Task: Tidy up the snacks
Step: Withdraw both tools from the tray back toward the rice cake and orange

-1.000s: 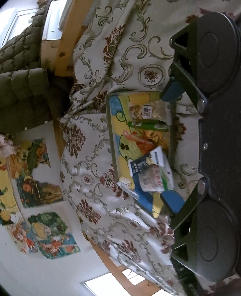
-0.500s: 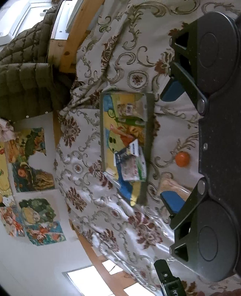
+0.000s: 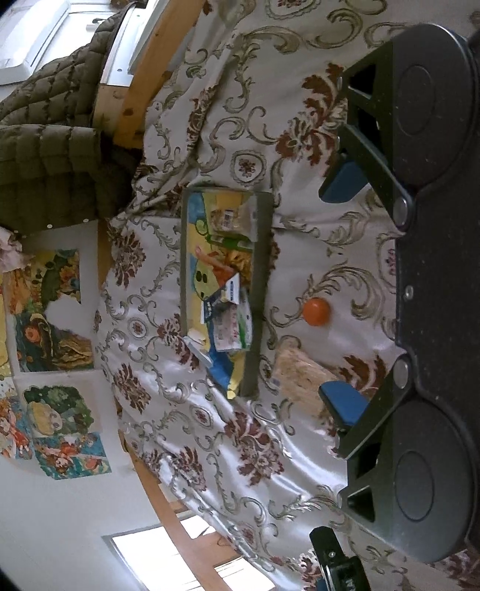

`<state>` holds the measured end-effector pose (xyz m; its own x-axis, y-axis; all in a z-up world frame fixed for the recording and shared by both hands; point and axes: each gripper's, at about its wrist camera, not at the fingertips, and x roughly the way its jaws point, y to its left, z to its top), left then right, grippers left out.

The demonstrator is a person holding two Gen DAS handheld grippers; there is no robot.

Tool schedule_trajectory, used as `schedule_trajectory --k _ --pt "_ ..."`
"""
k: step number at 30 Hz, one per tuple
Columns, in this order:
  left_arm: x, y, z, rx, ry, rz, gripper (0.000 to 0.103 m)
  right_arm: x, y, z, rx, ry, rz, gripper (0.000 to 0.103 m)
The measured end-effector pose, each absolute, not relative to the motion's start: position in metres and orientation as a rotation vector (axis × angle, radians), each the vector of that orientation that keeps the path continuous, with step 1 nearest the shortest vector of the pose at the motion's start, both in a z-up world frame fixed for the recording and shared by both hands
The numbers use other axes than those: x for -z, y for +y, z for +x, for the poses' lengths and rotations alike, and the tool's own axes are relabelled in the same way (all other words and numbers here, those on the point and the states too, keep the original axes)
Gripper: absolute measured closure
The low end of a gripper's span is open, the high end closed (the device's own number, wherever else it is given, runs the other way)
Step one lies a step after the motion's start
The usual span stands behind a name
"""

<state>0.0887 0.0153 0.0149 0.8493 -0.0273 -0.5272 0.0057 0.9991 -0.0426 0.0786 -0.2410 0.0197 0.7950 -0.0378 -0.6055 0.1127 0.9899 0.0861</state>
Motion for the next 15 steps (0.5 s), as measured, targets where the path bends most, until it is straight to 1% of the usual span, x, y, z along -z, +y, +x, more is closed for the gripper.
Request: schedule_trajectory --k 7,15 --pt "-0.015 0.008 0.072 0.019 0.547 0.031 0.000 -0.017 -0.239 0.060 0.095 0.664 0.115 0.001" --pt "-0.014 0.007 0.062 0.017 0.569 0.042 0.000 -0.013 -0.239 0.045 0.115 0.689 0.113 0.001"
